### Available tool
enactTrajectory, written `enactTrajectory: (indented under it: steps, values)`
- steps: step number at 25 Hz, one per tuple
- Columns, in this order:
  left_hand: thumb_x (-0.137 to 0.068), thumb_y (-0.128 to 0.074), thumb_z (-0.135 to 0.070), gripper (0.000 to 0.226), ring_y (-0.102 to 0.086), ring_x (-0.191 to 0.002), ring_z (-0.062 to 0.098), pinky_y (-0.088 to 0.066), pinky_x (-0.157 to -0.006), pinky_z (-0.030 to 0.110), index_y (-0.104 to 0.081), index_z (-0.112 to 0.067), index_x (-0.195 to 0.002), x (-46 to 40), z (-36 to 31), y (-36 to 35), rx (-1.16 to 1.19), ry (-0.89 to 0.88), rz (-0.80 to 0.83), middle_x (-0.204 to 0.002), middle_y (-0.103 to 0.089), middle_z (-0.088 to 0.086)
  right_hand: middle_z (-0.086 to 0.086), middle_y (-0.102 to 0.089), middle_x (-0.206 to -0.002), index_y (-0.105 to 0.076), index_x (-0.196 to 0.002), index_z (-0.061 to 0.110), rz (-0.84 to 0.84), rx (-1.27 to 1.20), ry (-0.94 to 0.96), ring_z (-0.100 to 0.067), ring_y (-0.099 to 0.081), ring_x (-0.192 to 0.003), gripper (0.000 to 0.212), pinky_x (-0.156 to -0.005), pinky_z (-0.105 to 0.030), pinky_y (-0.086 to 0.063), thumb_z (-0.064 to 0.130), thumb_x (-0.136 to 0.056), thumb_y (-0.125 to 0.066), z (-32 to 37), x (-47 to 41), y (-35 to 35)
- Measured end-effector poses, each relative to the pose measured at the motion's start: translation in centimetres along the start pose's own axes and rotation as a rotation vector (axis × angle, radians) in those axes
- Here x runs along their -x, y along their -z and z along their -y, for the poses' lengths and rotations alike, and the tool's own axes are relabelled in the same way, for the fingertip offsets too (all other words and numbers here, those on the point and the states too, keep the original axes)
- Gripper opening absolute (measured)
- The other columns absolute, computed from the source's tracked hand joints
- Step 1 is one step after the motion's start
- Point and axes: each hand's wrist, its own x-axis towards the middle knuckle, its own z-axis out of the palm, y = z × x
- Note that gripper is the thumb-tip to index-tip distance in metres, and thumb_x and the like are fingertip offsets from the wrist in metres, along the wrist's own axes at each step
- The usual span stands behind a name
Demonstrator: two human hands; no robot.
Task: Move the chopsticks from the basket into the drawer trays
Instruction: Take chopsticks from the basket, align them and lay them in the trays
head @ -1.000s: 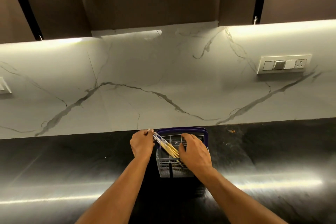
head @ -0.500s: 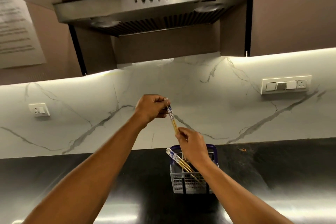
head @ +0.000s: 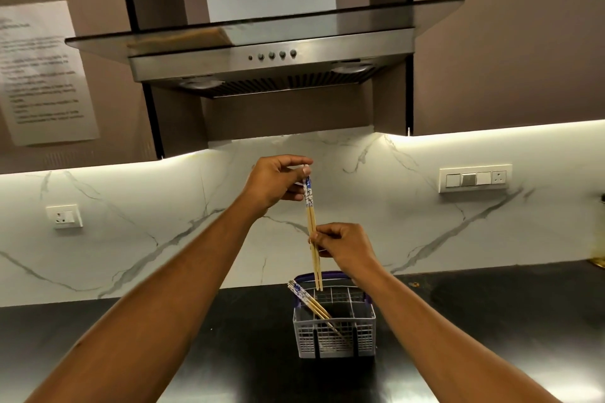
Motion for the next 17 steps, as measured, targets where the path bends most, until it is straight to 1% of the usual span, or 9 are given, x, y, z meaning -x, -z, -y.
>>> enactTrajectory:
  steps: [4, 6, 8, 11, 14, 16, 17]
  values:
    - [-0.092, -0.067, -0.013, 0.016, -0.075, -0.065, 0.019, -0.06, -0.057, 0.025, -0.075, -0.024, -0.101, 0.8, -0.5, -1.0, 0.05, 0.024, 0.038, -0.084, -0.077, 0.005, -0.007, -0.077, -0.086, -0.076, -0.09, 0.015, 0.053, -0.024, -0.034, -0.02, -0.075, -0.083, 0.007, -0.08, -0.031, -0.061, 0.011, -0.088, -0.071, 0.4, 1.4, 1.8]
    - [-0.092, -0.067, -0.014, 0.016, -0.075, -0.064, 0.019, -0.06, -0.057, 0.025, -0.075, -0.028, -0.096, 1.6, 0.4, -1.4, 0.103, 0.069, 0.059, -0.079, -0.078, 0.003, -0.007, -0.078, -0.084, -0.076, -0.087, 0.014, 0.1, -0.051, -0.093, -0.019, -0.075, -0.082, 0.006, -0.076, -0.028, -0.061, 0.01, -0.087, -0.072, -0.3, 2.3, 2.6]
    - [-0.091, -0.068, -0.015, 0.016, -0.075, -0.063, 0.019, -0.06, -0.057, 0.026, -0.076, -0.029, -0.096, 3.0, 2.6, -2.4, 0.162, 0.147, 0.089, -0.08, -0.079, 0.004, -0.006, -0.078, -0.082, -0.077, -0.086, 0.013, 0.14, -0.025, -0.172, -0.018, -0.076, -0.08, 0.005, -0.072, -0.025, -0.06, 0.01, -0.086, -0.073, -2.1, 3.8, 3.3]
    - [-0.092, -0.068, -0.012, 0.017, -0.074, -0.061, 0.019, -0.061, -0.056, 0.028, -0.075, -0.021, -0.105, 6.6, 7.7, -5.1, 0.236, 0.325, 0.139, -0.079, -0.079, 0.007, -0.006, -0.078, -0.082, -0.08, -0.081, 0.014, 0.182, 0.024, -0.296, -0.015, -0.075, -0.075, 0.006, -0.069, -0.026, -0.059, 0.012, -0.084, -0.076, -7.3, 7.5, 3.7]
    - [-0.093, -0.066, -0.009, 0.022, -0.067, -0.058, 0.02, -0.062, -0.055, 0.029, -0.07, -0.01, -0.115, 12.4, 13.8, -8.3, 0.294, 0.516, 0.196, -0.078, -0.076, 0.01, -0.01, -0.077, -0.08, -0.079, -0.08, 0.008, 0.197, -0.012, -0.476, -0.015, -0.074, -0.071, 0.006, -0.065, -0.025, -0.058, 0.01, -0.085, -0.076, -13.9, 13.0, 3.4]
    - [-0.093, -0.066, -0.009, 0.025, -0.065, -0.06, 0.018, -0.062, -0.056, 0.029, -0.068, -0.008, -0.118, 17.1, 17.6, -10.4, 0.29, 0.65, 0.249, -0.084, -0.073, 0.014, -0.01, -0.077, -0.078, -0.078, -0.079, 0.008, 0.197, 0.001, -0.611, -0.018, -0.075, -0.071, 0.007, -0.066, -0.028, -0.059, 0.01, -0.086, -0.074, -18.5, 17.7, 2.8]
    - [-0.093, -0.066, -0.009, 0.027, -0.067, -0.064, 0.019, -0.063, -0.059, 0.029, -0.066, -0.008, -0.12, 19.7, 19.3, -11.5, 0.278, 0.714, 0.274, -0.089, -0.073, 0.015, -0.009, -0.077, -0.077, -0.077, -0.08, 0.009, 0.203, 0.024, -0.659, -0.018, -0.075, -0.072, 0.008, -0.067, -0.029, -0.06, 0.01, -0.086, -0.074, -20.7, 20.3, 2.4]
